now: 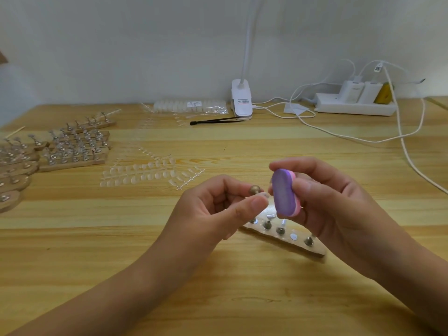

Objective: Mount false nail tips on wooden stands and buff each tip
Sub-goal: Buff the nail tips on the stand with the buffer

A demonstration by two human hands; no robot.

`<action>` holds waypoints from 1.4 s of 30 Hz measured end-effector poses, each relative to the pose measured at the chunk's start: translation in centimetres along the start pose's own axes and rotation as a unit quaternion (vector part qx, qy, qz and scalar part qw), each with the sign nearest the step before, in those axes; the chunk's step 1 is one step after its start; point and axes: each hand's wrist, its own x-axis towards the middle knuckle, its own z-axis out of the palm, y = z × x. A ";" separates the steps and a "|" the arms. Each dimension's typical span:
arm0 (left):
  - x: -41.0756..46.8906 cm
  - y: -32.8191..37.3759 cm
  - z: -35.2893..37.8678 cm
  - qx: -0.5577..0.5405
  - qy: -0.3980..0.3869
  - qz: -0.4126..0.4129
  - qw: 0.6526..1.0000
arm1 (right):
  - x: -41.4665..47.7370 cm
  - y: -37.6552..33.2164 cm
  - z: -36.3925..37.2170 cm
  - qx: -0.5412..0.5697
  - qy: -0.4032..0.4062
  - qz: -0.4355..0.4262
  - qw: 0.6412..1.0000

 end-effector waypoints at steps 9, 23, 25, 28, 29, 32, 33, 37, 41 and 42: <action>-0.2 0.1 -0.1 0.041 -0.001 0.029 0.999 | -0.5 0.4 0.5 -0.096 -0.006 -0.013 0.995; -0.7 0.0 0.3 0.092 -0.011 0.031 0.995 | -0.9 -1.0 0.3 -0.199 -0.007 -0.063 0.978; -0.6 0.2 0.0 0.113 -0.003 0.041 0.993 | -0.9 -1.1 0.3 -0.200 -0.011 -0.069 0.977; -1.0 0.2 0.3 0.165 -0.044 0.061 0.983 | -0.8 -0.9 0.4 -0.212 -0.023 -0.068 0.975; -1.0 0.2 0.4 0.166 -0.049 0.061 0.983 | -0.8 -1.0 0.4 -0.213 -0.026 -0.066 0.974; -0.8 0.3 0.0 0.149 -0.031 0.052 0.987 | -0.9 -1.3 0.3 -0.233 -0.027 -0.066 0.970; -0.8 0.3 -0.1 0.160 -0.031 0.056 0.985 | -0.9 -1.3 0.4 -0.239 -0.026 -0.068 0.968; -0.8 0.3 0.1 0.168 -0.044 0.061 0.983 | -0.9 -1.2 0.4 -0.248 -0.028 -0.079 0.965; -0.7 0.4 -0.2 0.153 -0.019 0.055 0.986 | -0.8 -1.4 0.2 -0.253 -0.023 -0.083 0.964; -0.7 0.3 -0.1 0.161 -0.028 0.057 0.985 | -0.8 -1.3 0.3 -0.257 -0.024 -0.082 0.963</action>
